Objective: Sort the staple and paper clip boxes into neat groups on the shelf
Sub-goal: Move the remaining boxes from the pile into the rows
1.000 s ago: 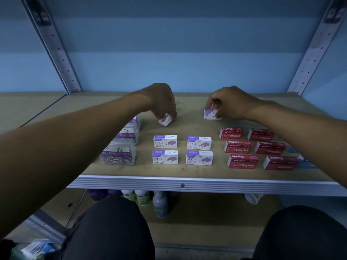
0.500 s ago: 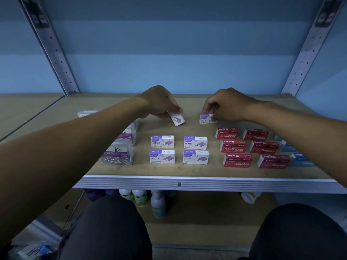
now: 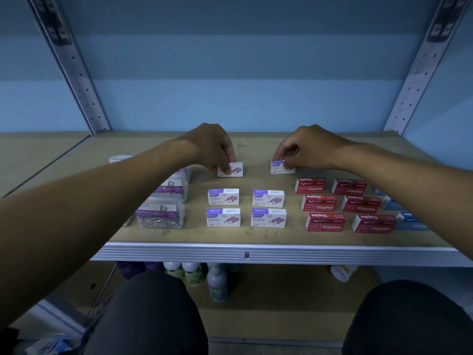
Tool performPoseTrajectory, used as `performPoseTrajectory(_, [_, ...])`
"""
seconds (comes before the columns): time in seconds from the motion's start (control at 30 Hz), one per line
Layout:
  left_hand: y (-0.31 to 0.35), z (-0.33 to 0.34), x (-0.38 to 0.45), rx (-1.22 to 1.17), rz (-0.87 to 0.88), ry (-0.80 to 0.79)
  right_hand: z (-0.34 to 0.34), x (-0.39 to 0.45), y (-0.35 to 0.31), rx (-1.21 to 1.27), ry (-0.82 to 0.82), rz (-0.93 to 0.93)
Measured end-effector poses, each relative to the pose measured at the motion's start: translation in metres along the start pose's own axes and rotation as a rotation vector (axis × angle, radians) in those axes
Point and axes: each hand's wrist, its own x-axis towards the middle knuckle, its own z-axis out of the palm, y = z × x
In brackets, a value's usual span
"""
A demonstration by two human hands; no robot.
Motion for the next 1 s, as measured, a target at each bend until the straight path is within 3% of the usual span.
performPoseTrajectory(0.27, [0.004, 0.003, -0.004, 0.101, 0.084, 0.01, -0.001, -0.004, -0.009, 0.029, -0.031, 0.035])
performPoseTrajectory(1.0, [0.008, -0.004, -0.028, 0.086, 0.046, -0.093, 0.0, -0.019, -0.041, 0.098, -0.145, 0.017])
